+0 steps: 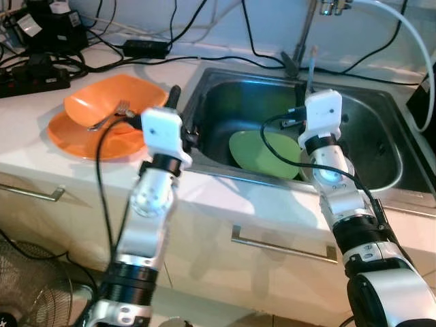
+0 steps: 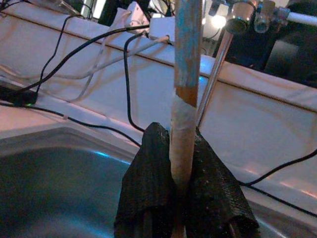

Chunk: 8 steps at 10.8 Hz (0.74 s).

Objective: Kitchen organization

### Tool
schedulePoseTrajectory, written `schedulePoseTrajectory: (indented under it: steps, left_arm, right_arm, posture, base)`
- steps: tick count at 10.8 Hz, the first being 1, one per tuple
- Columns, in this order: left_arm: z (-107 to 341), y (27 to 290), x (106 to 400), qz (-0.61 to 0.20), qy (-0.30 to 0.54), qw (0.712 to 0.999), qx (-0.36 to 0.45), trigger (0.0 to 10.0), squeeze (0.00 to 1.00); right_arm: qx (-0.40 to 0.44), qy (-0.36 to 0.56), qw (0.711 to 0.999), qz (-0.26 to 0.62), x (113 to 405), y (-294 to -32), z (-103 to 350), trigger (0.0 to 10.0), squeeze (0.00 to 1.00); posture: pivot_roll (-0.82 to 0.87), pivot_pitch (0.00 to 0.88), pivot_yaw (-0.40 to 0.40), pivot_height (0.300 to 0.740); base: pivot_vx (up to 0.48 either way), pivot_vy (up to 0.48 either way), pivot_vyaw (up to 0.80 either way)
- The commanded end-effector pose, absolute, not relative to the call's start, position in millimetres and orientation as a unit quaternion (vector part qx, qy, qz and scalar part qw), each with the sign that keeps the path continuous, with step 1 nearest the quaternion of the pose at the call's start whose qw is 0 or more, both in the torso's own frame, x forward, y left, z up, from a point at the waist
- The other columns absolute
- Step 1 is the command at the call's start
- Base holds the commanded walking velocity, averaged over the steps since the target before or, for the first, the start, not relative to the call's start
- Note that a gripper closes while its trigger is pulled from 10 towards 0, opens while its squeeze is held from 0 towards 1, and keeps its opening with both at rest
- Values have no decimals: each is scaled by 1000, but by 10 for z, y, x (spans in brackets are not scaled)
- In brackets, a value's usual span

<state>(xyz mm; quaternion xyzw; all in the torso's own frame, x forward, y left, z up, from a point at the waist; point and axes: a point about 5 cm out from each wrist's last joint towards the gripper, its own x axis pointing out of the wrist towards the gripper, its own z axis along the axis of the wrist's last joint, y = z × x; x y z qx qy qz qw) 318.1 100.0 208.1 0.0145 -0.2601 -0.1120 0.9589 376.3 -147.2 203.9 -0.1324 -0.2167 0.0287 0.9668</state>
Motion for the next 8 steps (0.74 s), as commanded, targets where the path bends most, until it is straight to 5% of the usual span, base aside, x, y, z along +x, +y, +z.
schedulePoseTrajectory:
  steps: [1,8]
  left_arm:
    - [2009,941,3185,-116,-262,958,22,10000,0]
    - [1361,799,3152,-228,-135,964,11,10000,0]
  right_arm:
    - [-115,-226,967,26,3782,-1494,2097,0,0]
    - [-88,-177,980,35,3869,-1475,1974,0,0]
  posture:
    - [163,80,-20,740]
    - [164,87,-18,740]
  base:
    - [0,0,0]
    - [0,0,0]
